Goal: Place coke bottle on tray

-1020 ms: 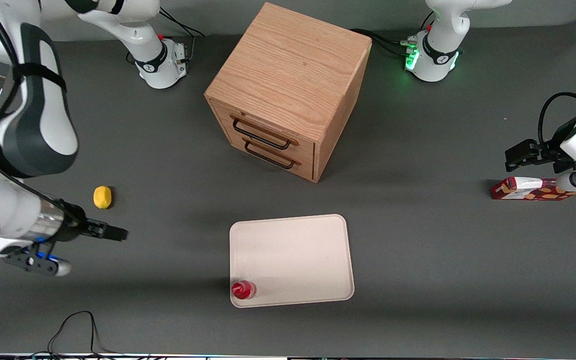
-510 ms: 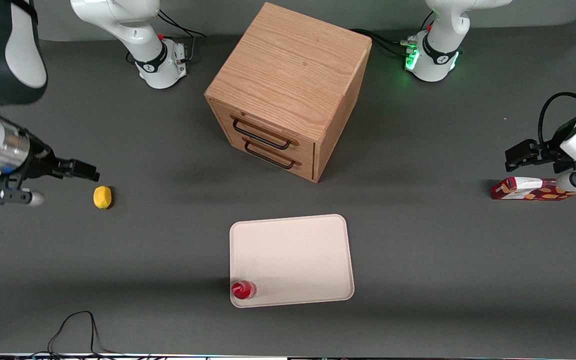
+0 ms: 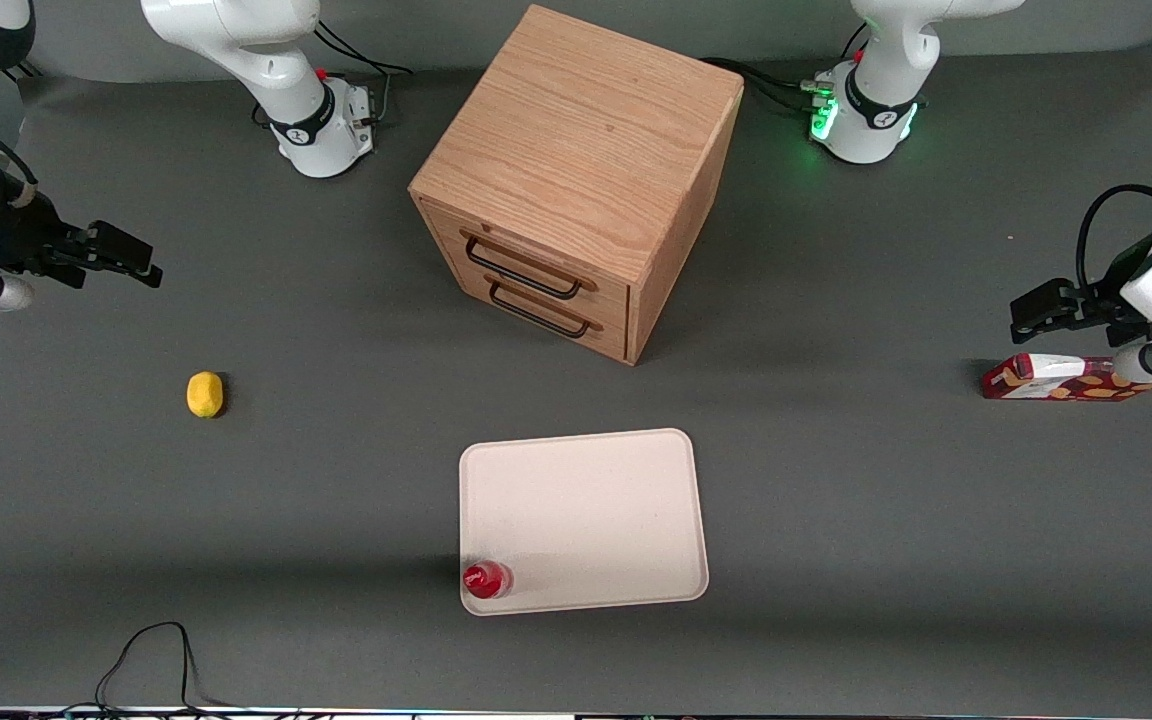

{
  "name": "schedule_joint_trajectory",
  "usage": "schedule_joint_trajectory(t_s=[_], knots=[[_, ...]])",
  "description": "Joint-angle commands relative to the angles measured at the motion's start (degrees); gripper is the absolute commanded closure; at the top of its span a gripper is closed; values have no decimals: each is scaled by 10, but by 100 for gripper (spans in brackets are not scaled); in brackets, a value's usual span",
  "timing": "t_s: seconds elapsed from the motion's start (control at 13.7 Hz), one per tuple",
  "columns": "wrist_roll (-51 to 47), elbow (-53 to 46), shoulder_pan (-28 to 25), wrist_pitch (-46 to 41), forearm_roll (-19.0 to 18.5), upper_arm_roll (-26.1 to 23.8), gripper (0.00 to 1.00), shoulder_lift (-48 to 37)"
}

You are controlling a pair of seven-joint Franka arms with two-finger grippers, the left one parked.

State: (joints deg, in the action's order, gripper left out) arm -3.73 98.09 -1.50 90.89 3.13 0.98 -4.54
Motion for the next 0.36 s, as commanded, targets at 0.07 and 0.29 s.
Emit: schedule_joint_trajectory(t_s=[0.07, 0.29], knots=[[14, -27, -7, -12, -7, 2, 0, 22], [12, -34, -45, -12, -9, 37, 0, 32]])
